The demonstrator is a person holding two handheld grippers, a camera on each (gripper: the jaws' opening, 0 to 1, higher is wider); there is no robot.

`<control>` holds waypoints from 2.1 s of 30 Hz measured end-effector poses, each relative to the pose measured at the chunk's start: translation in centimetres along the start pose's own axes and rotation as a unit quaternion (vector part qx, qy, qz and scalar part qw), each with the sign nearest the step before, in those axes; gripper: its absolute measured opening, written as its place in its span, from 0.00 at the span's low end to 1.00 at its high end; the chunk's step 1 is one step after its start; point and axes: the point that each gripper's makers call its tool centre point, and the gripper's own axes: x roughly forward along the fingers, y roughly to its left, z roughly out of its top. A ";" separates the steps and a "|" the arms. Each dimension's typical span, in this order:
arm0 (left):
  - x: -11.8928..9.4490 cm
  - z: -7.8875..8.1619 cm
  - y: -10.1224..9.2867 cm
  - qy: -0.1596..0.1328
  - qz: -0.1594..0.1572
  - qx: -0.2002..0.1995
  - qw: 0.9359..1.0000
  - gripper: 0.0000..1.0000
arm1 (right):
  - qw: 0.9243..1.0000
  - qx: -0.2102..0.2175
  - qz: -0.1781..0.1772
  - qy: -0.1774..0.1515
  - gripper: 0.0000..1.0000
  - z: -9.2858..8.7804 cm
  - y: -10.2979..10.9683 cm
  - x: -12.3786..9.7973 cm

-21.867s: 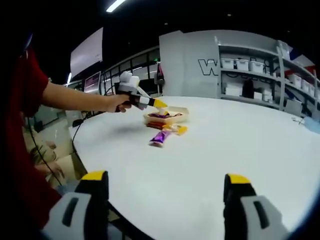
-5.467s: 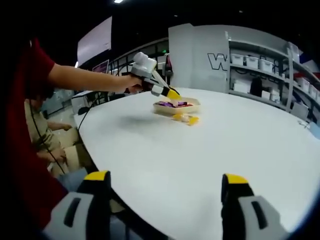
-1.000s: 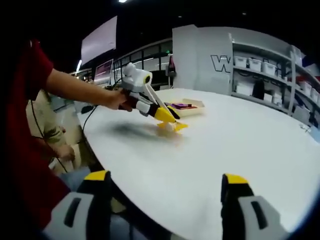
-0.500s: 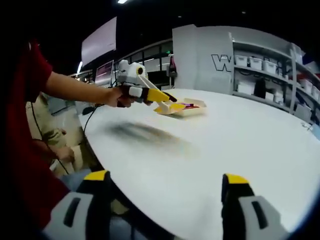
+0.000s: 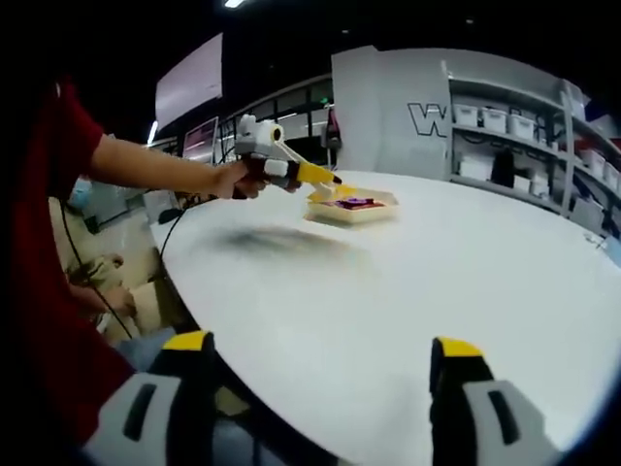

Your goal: Place the target food into the container with the food tongs after gripping and lifting it, then release it inside without dropping or visibly crushing the food.

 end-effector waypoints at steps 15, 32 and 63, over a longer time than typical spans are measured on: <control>-0.3 1.1 5.9 0.010 0.077 0.021 0.997 0.24 | 1.000 0.007 -0.006 0.004 0.91 -0.5 -0.8 -0.1; -1.4 1.9 11.7 0.005 0.192 0.067 0.979 0.27 | 1.000 0.004 -0.010 0.017 0.91 -0.9 -1.1 0.1; -4.2 2.0 6.9 0.005 0.162 0.086 0.983 0.29 | 1.000 -0.015 0.003 -0.001 0.91 0.6 0.8 -0.2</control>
